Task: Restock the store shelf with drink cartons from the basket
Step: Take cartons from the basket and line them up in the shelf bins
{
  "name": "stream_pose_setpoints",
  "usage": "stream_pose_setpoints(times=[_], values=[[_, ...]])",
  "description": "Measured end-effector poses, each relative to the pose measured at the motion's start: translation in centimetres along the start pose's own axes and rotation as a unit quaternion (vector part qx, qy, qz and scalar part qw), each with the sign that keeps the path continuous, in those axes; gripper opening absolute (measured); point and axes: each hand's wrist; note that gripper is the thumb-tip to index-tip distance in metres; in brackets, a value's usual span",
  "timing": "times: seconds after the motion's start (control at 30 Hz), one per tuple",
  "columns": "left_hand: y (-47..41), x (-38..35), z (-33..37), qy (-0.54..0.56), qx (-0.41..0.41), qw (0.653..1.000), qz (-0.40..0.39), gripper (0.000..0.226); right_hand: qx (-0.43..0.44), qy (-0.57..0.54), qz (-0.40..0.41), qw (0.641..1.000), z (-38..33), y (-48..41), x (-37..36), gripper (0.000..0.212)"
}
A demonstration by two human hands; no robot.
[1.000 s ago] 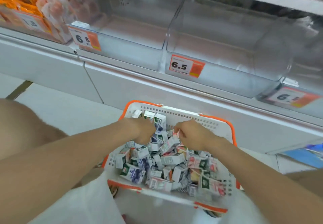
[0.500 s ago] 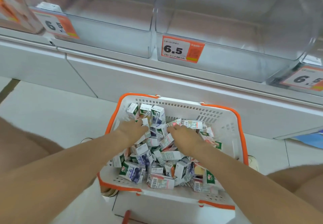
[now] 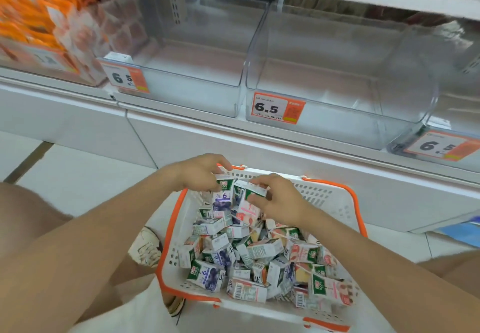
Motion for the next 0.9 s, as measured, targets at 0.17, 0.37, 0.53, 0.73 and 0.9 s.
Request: stream_pose_setpoints(times=[0.17, 0.37, 0.53, 0.73, 0.9], values=[[3.8, 1.2, 2.9, 0.11, -0.085, 0.99, 0.018, 0.029, 0.024, -0.129, 0.098, 0.986, -3.5, 2.8, 2.2, 0.031], [5.9, 1.8, 4.7, 0.13, -0.126, 0.975, 0.128, 0.021, 0.053, -0.176, 0.18, 0.966, -6.6, 4.3, 3.9, 0.038], [6.0, 3.8, 4.6, 0.262, -0.149, 0.914, 0.272, 0.012, 0.142, -0.185, 0.254, 0.939, -10.6, 3.6, 5.8, 0.029], [6.1, 8.4, 2.4, 0.218, -0.11, 0.878, 0.41, 0.033, 0.212, -0.19, 0.309, 0.907, -17.4, -2.7, 9.1, 0.027], [6.0, 11.2, 0.6, 0.258, -0.105, 0.853, 0.441, 0.058, 0.212, -0.059, 0.295, 0.93, -22.3, -11.7, 10.0, 0.032]])
Point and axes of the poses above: each hand's wrist, its own y-axis away from the middle knuckle, its own x-axis out of the back of the hand, z = x × y, and after that the axes turned 7 degrees about -z, right-handed
